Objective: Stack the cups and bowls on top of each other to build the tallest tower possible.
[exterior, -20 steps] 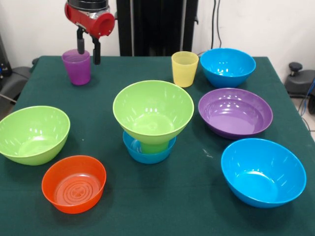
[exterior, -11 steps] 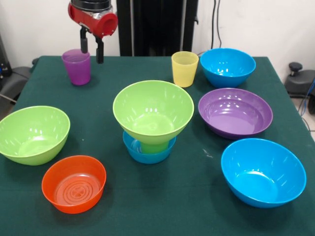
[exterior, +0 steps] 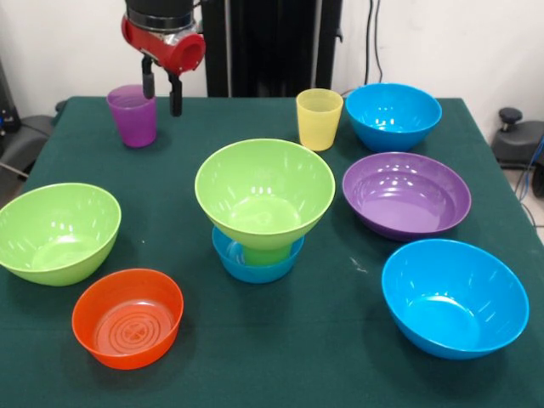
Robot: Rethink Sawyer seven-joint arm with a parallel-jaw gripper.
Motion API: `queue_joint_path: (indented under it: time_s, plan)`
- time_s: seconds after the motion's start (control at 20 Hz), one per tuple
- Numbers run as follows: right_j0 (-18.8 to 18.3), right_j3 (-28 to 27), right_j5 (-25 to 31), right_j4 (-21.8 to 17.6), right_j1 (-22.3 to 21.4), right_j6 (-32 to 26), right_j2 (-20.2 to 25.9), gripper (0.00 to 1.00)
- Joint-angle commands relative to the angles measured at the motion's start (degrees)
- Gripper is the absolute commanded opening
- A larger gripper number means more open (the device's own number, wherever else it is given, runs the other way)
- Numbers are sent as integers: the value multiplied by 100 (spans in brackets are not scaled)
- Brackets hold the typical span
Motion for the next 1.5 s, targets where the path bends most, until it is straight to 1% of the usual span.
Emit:
queue_joint_path:
  time_s: [0.05,0.4,0.65,0.75,0.8,1.0,1.1,1.3,1.45,1.5]
  plan:
    - [149,137,-492,-489,392,-98,90,100]
    - [163,71,-649,-510,500,-113,20,100]
    - [83,0,-506,-459,460,-290,49,100]
    - [55,-39,-296,-387,394,-403,103,100]
    - [72,-39,-69,-305,255,-465,124,100]
    - [65,36,537,-50,-280,-701,233,100]
    - [54,43,754,14,-469,-790,261,100]
    - [-43,47,882,53,-580,-865,363,100]
    - [-84,87,770,4,-504,-803,400,100]
    - [-124,125,644,-34,-448,-775,416,100]
